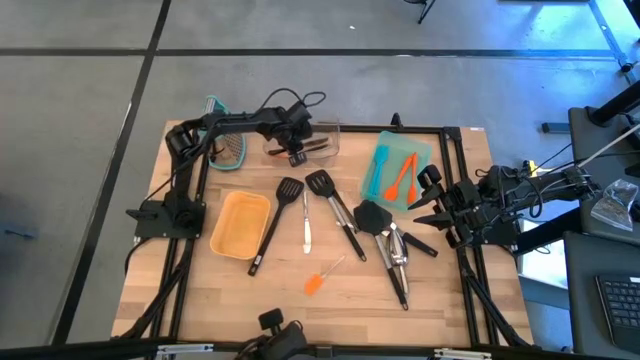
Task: Pick & Place Kitchen Items
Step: Put the black table knife into the transparent bin, then put the ice scoop into the yellow bin
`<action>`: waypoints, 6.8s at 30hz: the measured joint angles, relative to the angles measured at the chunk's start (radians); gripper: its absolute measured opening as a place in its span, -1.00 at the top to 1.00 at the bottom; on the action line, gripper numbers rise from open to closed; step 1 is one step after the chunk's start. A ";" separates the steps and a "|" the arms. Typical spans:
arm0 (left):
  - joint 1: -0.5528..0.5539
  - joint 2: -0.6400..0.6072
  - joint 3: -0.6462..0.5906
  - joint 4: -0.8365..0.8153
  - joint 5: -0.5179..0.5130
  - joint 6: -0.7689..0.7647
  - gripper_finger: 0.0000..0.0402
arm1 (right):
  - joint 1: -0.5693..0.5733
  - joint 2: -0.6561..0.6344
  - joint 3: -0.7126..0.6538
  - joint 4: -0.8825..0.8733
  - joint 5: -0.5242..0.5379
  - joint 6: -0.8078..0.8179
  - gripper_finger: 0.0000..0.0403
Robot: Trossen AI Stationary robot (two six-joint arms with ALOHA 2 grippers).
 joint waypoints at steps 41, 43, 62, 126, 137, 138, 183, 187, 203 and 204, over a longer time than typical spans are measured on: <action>0.005 0.038 0.000 0.052 -0.018 -0.109 0.76 | 0.000 0.000 0.000 0.001 0.000 0.001 0.33; 0.005 0.038 0.000 0.052 -0.018 -0.109 0.75 | 0.000 0.000 0.000 0.001 0.000 0.001 0.33; 0.019 0.038 0.006 -0.028 -0.019 -0.126 0.67 | 0.000 0.000 0.000 0.006 0.000 0.001 0.33; -0.527 0.040 0.482 -0.681 -0.091 -0.209 0.51 | 0.000 0.000 0.000 -0.002 0.000 -0.006 0.33; -0.697 0.040 0.482 -0.614 -0.093 -0.280 0.51 | 0.000 0.000 0.000 0.000 0.000 -0.006 0.33; -0.712 0.039 0.483 -0.605 -0.093 -0.288 0.51 | 0.000 0.000 0.000 0.000 0.000 -0.006 0.33; -1.053 0.035 0.407 -0.305 -0.306 -0.397 0.52 | 0.000 0.000 0.000 -0.002 0.000 -0.006 0.33; -1.065 0.035 0.406 -0.257 -0.350 -0.382 0.54 | 0.000 0.000 0.000 -0.003 0.000 -0.006 0.33; -1.083 -0.009 0.263 0.004 -0.328 -0.375 0.80 | 0.001 0.000 0.000 -0.004 0.000 -0.006 0.33; -1.084 -0.025 0.224 0.028 -0.327 -0.386 0.80 | 0.001 0.000 0.000 -0.005 0.000 -0.006 0.33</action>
